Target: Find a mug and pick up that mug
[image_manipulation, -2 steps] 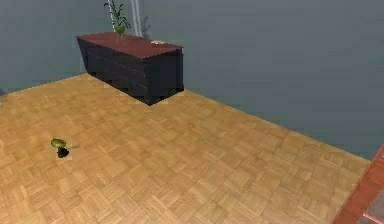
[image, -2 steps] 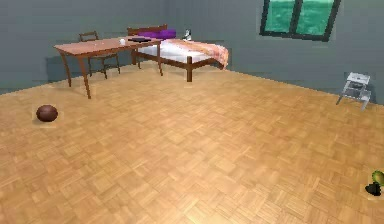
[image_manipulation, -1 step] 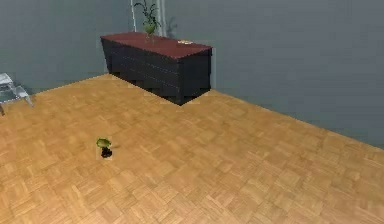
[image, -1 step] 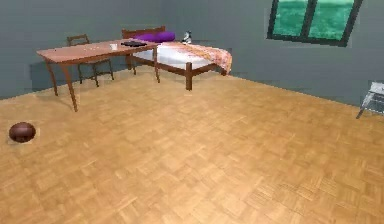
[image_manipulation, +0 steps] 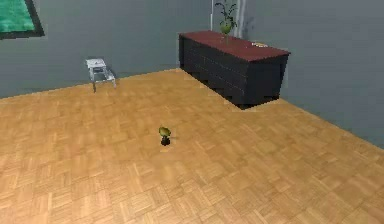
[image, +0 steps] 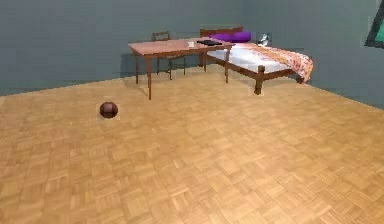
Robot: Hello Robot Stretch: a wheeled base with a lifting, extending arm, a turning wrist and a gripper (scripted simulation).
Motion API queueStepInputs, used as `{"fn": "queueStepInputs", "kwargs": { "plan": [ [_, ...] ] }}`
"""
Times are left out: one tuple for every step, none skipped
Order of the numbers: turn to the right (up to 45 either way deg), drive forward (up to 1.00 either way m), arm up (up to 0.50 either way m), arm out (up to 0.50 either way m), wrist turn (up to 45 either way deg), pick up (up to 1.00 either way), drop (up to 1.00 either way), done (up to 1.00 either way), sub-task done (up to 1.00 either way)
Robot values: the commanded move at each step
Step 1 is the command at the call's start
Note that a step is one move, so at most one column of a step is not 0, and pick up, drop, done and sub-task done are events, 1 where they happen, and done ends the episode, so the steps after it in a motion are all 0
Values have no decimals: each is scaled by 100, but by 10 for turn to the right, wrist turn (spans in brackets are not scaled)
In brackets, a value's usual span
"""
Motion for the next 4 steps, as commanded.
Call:
{"fn": "queueStepInputs", "kwargs": {
  "plan": [
    [-30, 0, 0, 0, 0, 0, 0, 0, 0],
    [0, 100, 0, 0, 0, 0, 0, 0, 0],
    [0, 100, 0, 0, 0, 0, 0, 0, 0],
    [-30, 0, 0, 0, 0, 0, 0, 0, 0]
  ]
}}
